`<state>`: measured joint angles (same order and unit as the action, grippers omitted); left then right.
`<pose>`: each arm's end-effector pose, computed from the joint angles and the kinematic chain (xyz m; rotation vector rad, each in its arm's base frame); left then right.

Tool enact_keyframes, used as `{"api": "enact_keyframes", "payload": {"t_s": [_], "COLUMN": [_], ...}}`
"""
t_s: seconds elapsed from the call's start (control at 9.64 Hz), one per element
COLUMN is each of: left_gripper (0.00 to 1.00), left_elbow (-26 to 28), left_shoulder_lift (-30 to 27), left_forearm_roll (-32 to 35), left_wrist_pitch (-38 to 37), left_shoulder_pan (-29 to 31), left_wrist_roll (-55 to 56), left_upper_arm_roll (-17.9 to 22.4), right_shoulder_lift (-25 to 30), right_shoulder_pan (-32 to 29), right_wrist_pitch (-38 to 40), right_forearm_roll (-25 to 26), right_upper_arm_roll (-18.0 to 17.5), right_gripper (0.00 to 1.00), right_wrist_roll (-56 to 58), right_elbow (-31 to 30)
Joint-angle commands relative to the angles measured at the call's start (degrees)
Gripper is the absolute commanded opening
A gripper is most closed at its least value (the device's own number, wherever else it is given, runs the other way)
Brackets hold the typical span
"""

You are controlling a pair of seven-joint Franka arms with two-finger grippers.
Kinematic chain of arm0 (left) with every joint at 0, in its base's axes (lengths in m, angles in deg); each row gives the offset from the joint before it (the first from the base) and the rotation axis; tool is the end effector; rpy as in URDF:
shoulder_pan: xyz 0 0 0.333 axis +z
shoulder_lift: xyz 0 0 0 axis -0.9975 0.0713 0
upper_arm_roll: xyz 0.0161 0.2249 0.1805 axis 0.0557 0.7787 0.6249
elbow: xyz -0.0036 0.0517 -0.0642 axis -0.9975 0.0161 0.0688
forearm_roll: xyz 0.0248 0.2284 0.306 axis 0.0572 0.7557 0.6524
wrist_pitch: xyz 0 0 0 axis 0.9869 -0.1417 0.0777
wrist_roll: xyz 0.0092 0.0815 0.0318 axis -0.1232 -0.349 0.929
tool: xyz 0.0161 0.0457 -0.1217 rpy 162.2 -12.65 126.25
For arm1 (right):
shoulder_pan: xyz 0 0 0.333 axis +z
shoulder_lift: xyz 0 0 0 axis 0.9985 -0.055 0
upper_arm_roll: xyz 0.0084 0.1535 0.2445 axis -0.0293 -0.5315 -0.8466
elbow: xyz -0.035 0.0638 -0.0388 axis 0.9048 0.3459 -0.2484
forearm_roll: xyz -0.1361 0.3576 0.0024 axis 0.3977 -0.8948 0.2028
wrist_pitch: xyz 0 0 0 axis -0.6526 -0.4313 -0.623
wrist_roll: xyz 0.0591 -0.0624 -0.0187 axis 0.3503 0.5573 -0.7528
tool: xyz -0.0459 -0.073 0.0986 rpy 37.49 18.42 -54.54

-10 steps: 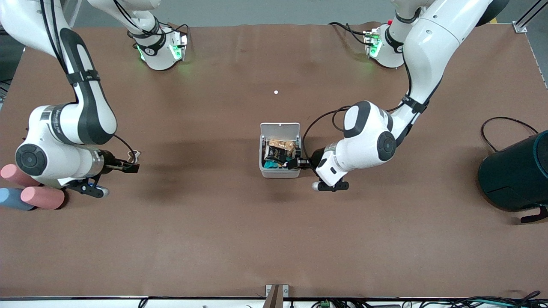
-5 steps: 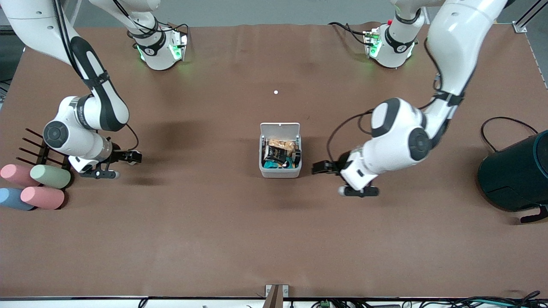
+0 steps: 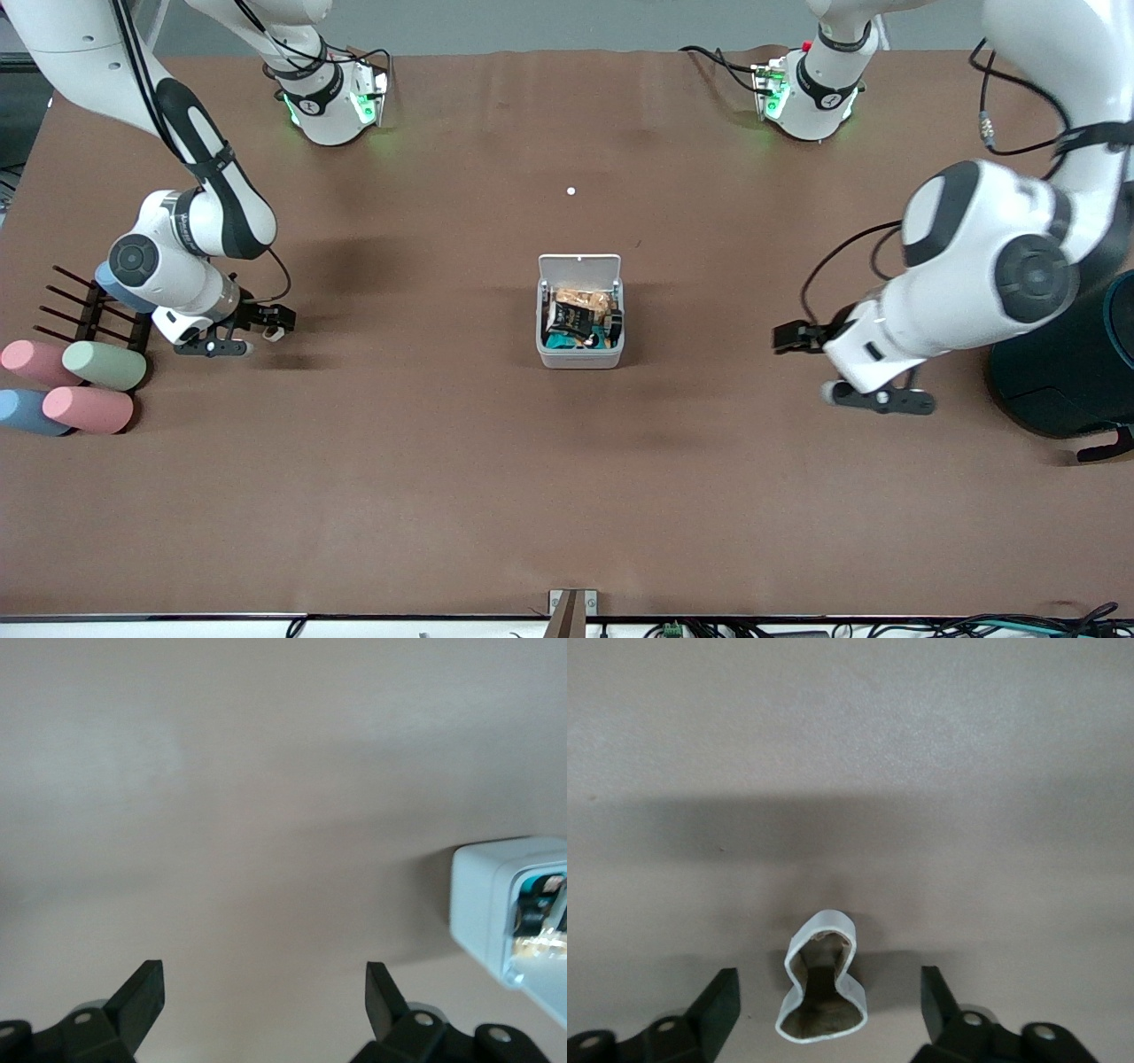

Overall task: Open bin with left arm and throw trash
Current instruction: 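Draw the left arm back while the right gripper reaches the white scrap, then grasp the white twisted scrap with the right gripper and lift it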

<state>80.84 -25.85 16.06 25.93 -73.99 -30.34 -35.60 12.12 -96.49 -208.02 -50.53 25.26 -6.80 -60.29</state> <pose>0.6293 -0.1469 0.4355 3.0213 -0.1621 -0.1677 0.4918 -0.0589 0.1419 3.1303 -0.0256 -0.1240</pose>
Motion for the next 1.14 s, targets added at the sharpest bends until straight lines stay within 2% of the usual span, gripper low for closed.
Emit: {"api": "enact_keyframes", "payload": {"t_s": [0.0,0.1,0.21,0.31,0.52,0.62,0.73,0.83,0.93,1.04], "left_gripper": [1.00,1.00,1.00,1.00,1.00,1.00,1.00,1.00,1.00,1.00], "left_elbow": [-2.3,-2.1,0.3,4.7,16.9,20.4,19.8,18.9,17.7,17.7], "left_shoulder_lift": [-8.0,-12.8,-16.8,-20.8,-29.8,-32.3,-32.0,-31.5,-30.8,-31.3], "left_forearm_roll": [0.6,0.5,0.5,-0.8,-3.4,-3.4,-3.2,-2.8,-3.0,-3.3], "left_wrist_pitch": [-3.8,-5.9,-8.2,-8.1,-3.0,-1.5,-1.2,-1.2,-1.2,-2.2], "left_shoulder_pan": [1.2,-3.2,-9.1,-12.2,-14.3,-14.6,-14.6,-14.7,-15.1,-14.7], "left_wrist_roll": [-1.5,-4.6,-7.5,-7.6,-6.9,-8.0,-8.0,-7.9,-7.8,-7.8], "left_upper_arm_roll": [3.5,9.9,17.3,22.1,25.3,26.4,26.6,26.7,26.8,26.8], "right_shoulder_lift": [0.0,-0.2,-0.1,0.1,2.4,4.1,4.3,4.1,4.0,4.0], "right_shoulder_pan": [-1.3,-1.3,-1.3,-1.3,0.3,3.4,6.9,10.4,14.1,18.0], "right_wrist_pitch": [-0.9,-1.1,-1.1,-0.6,3.8,11.6,20.9,28.8,33.7,36.2], "right_forearm_roll": [1.2,1.2,1.2,1.0,0.7,0.1,-0.1,-3.8,-9.2,-12.0], "right_upper_arm_roll": [-1.1,-1.1,-1.1,-1.1,-1.9,-2.7,-3.5,-3.9,-3.7,-3.7], "right_gripper": [0.36,0.19,0.12,0.08,0.08,0.08,0.08,0.08,0.09,0.09], "right_wrist_roll": [0.1,0.0,-0.2,-0.9,-10.5,-17.8,-27.0,-34.1,-38.9,-46.6], "right_elbow": [-1.4,-1.4,-1.3,-1.1,0.6,4.8,11.9,19.7,26.0,30.4]}}
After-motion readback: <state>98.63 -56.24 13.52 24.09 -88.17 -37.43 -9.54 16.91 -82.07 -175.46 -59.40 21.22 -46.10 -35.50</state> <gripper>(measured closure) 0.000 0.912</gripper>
